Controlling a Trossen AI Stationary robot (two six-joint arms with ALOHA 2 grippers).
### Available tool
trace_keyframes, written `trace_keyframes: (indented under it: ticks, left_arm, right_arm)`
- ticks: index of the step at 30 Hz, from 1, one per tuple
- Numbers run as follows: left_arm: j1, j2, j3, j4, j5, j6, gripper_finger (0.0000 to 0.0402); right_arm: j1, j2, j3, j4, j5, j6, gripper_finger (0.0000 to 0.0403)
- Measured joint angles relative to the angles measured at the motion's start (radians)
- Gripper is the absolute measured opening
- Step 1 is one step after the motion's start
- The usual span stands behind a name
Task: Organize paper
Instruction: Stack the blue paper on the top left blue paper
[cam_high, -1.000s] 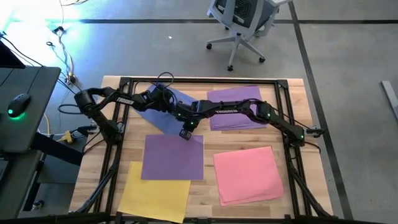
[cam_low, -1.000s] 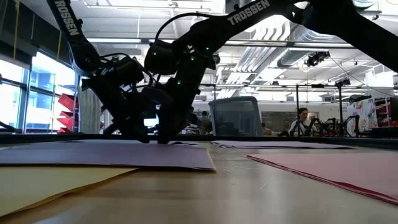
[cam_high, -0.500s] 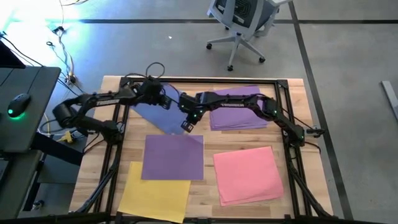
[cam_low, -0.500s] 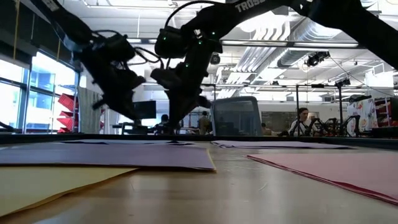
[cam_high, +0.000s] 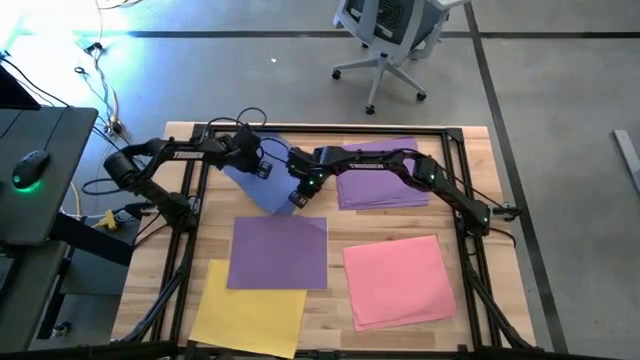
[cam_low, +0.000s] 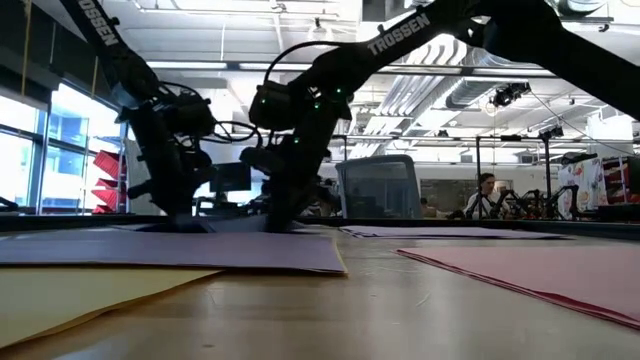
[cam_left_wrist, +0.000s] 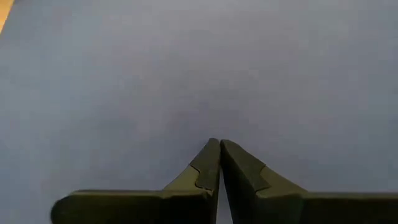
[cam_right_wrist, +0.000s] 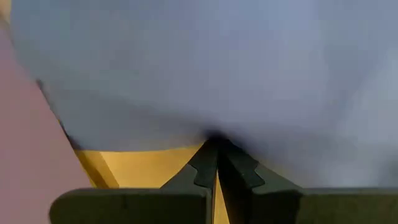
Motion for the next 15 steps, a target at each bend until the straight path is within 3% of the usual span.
trace_keyframes:
  ticks: [15]
  left_arm:
    - [-0.012,-0.034,0.004,-0.043,-0.014,-0.06,0.0]
  right_arm:
    - [-0.01,-0.088,0.001,-0.27,0.013,-0.04,0.0]
